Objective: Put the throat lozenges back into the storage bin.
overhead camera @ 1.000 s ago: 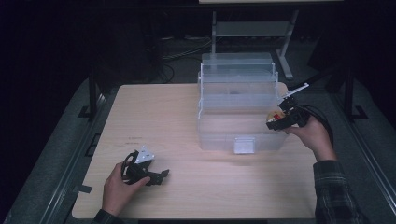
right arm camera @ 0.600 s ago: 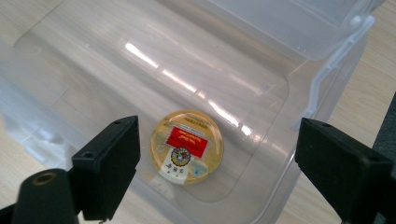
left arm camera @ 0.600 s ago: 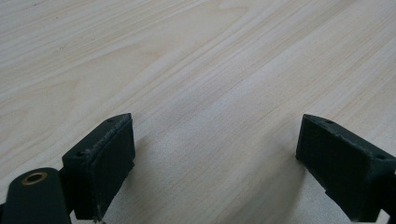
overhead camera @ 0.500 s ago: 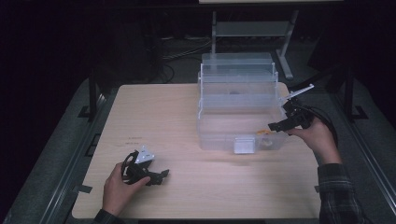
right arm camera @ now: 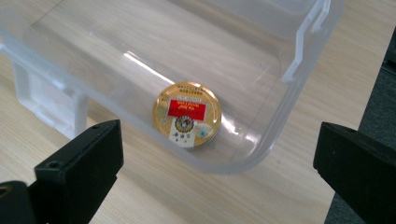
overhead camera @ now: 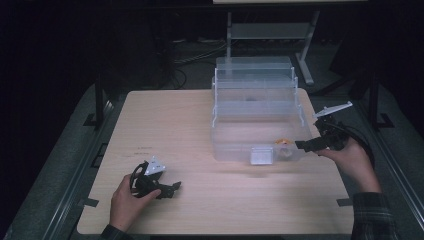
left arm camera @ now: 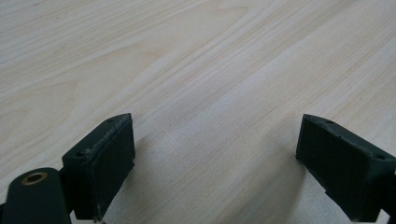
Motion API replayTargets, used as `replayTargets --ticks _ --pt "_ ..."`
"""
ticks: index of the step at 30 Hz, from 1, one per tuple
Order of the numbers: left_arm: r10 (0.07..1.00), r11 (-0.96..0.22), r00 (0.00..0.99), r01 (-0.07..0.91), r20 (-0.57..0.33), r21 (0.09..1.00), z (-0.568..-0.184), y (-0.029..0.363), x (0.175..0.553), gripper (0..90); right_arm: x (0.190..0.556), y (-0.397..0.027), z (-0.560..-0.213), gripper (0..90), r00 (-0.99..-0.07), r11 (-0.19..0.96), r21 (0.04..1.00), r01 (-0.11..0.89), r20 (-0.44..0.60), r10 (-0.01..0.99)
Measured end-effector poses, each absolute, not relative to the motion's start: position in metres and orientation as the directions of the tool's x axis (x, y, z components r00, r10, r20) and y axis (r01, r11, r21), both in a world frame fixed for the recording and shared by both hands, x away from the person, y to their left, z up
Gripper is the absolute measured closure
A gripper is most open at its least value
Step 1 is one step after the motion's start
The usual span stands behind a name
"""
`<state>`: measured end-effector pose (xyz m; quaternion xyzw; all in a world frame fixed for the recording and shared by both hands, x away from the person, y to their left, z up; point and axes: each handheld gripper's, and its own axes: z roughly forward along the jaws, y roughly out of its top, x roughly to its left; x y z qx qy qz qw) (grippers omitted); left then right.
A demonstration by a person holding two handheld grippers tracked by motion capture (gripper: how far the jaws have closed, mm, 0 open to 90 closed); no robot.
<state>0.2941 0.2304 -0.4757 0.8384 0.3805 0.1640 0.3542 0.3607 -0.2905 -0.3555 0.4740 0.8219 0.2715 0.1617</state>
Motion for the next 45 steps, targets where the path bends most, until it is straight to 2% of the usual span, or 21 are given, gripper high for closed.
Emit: replayTargets --ticks 30,45 --pt "0.753 -0.462 0.658 0.520 0.007 0.719 -0.476 0.231 0.294 10.9 0.305 -0.308 -0.443 1.2 -0.450 0.330 0.632 0.701 0.033 0.892" --pt "0.754 -0.458 0.656 0.520 0.006 0.721 -0.476 0.230 0.294 10.9 0.278 -0.311 -0.470 1.2 -0.425 0.304 0.662 0.686 0.024 0.905"
